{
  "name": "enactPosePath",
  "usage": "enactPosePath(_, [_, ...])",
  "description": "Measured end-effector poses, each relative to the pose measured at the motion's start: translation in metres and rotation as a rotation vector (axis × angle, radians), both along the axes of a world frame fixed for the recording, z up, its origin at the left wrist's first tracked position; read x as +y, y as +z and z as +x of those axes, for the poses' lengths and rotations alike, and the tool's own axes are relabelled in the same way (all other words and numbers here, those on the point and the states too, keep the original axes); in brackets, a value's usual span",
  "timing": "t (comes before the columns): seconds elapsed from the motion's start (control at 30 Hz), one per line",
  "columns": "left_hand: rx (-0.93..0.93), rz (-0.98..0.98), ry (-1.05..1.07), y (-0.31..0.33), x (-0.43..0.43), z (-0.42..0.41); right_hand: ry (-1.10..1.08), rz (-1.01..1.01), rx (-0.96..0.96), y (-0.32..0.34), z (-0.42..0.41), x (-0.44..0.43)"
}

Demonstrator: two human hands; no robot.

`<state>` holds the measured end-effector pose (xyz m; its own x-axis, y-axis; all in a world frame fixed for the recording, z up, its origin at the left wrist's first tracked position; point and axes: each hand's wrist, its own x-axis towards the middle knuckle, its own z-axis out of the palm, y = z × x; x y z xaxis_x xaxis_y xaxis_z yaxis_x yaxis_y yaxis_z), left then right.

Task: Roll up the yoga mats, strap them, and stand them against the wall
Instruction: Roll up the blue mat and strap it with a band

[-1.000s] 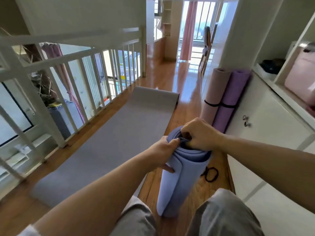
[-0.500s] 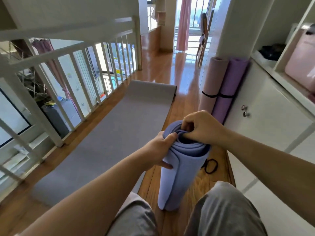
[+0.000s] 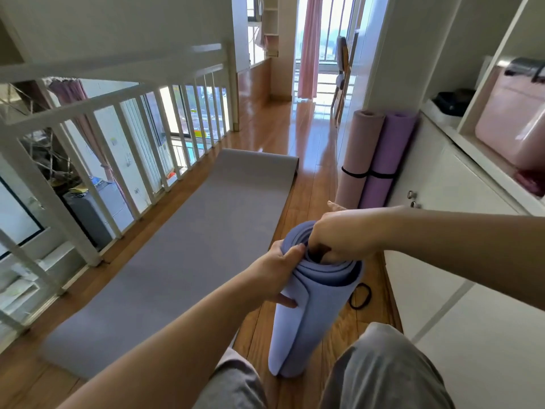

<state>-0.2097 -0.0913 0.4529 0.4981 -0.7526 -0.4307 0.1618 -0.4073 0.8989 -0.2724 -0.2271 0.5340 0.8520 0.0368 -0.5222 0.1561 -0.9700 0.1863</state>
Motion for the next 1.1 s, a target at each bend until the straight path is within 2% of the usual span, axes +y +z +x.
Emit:
enactPosePath(0.07, [-0.014, 0.009, -0.023, 0.001, 0.0, -0.003, -0.004, -0.04, 0.096, 0.002, 0.0, 0.004])
enactPosePath(0.17, [-0.019, 0.02, -0.03, 0.003, -0.001, -0.009, -0.057, 0.038, 0.247, 0.007, -0.001, 0.006])
enactPosePath(0.27, [-0.013, 0.016, -0.022, 0.003, -0.001, -0.011, -0.076, 0.109, 0.25, 0.005, -0.004, 0.005])
enactPosePath(0.33, [-0.017, 0.011, -0.021, 0.002, -0.001, -0.012, -0.07, 0.085, 0.18, -0.003, -0.008, 0.005])
enactPosePath(0.47, [-0.012, -0.025, 0.032, 0.0, -0.003, -0.014, -0.051, -0.087, -0.015, -0.023, -0.018, 0.005])
enactPosePath(0.6, [-0.02, -0.005, 0.058, 0.004, 0.001, -0.009, -0.134, 0.143, -0.239, -0.033, -0.027, 0.004])
enactPosePath(0.83, [-0.051, -0.014, 0.061, 0.006, 0.01, -0.002, -0.179, 0.423, -0.648, -0.059, -0.036, 0.006])
enactPosePath(1.1, [-0.048, -0.046, -0.038, 0.001, 0.018, 0.001, -0.158, 0.677, -0.832, -0.081, -0.046, -0.001])
